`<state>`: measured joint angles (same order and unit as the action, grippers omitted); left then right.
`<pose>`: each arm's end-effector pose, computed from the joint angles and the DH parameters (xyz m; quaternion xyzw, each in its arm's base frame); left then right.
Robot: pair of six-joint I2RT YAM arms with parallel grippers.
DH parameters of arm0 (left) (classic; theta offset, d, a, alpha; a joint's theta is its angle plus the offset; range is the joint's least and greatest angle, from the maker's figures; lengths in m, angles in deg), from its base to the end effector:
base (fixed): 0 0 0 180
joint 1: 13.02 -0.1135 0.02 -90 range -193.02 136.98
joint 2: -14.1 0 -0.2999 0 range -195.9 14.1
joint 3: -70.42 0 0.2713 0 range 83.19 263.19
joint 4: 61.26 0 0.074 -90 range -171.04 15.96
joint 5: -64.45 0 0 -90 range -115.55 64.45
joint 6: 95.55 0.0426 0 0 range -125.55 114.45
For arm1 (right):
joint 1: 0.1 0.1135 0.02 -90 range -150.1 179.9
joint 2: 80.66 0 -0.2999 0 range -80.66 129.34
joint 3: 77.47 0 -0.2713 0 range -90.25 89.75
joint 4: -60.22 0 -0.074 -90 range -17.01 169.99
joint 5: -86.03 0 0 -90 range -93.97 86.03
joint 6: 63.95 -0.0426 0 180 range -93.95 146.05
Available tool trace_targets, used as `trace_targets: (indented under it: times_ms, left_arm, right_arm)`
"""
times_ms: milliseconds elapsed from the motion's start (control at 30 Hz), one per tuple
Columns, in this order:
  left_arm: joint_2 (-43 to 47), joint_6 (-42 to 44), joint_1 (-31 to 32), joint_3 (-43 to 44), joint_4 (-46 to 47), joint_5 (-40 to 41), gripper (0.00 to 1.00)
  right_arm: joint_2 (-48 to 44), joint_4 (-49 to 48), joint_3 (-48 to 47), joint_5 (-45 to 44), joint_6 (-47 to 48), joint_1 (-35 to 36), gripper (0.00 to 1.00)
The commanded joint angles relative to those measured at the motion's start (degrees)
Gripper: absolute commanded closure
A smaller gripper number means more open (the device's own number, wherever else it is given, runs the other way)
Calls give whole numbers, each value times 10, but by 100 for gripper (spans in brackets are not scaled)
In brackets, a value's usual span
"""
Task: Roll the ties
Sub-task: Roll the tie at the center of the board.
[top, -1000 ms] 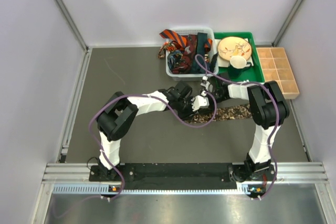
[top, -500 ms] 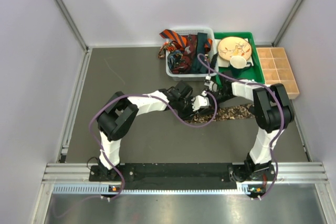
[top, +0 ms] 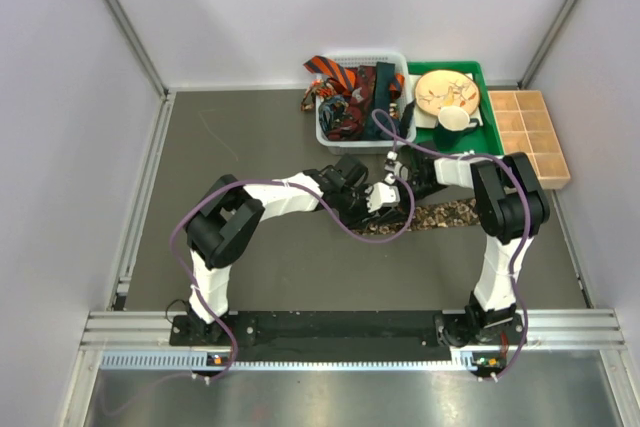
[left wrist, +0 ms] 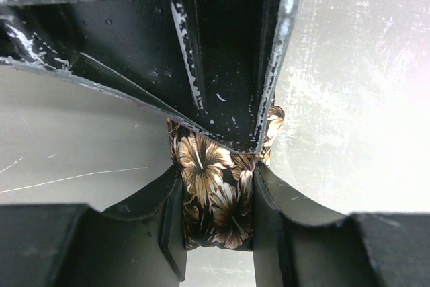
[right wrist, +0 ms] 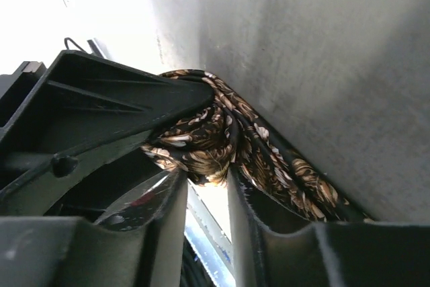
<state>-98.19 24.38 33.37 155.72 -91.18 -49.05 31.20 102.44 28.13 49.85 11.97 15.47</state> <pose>0.2893 -0.3283 0.1731 0.6255 0.7021 -0.2331 0.2480 0.3422 0.1310 0.1293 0.0522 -0.8875 -0.4563 0.0378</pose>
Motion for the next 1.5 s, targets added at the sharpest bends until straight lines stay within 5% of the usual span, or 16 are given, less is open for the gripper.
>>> trace_targets:
  times_ms: [0,267,333,467,600,700,833,1000,1233,1367,1467]
  left_arm:
    - [-44,-2,0,-12,-68,40,78]
    - [-46,-1,3,-12,-70,36,77]
    - [-47,-1,4,-12,-68,36,77]
    - [-48,1,4,-10,-67,33,73]
    - [-32,-16,-11,-27,-39,-14,51]
    - [12,-40,-46,-76,57,-101,36]
    - [87,-49,-74,-179,227,-180,27]
    - [77,-69,-75,-221,402,-227,17]
    - [3,-132,-58,-228,596,-242,17]
    - [-21,-125,-46,-215,605,-240,25]
    - [-22,-96,-37,-202,545,-221,42]
  right_arm:
    - [9,-27,-11,7,-13,8,76]
    - [-31,-44,-8,23,-16,8,65]
    - [-22,-39,-11,21,-11,8,70]
    - [-3,-29,-8,-18,-2,7,100]
    - [11,-1,-7,-73,20,3,100]
    - [27,8,-2,-101,27,-13,100]
    - [42,24,-5,-122,38,-26,100]
    - [42,33,-12,-147,40,-27,100]
    - [45,50,-25,-170,46,-27,100]
    - [50,56,-31,-156,50,-27,100]
    - [51,58,-33,-135,54,-27,100]
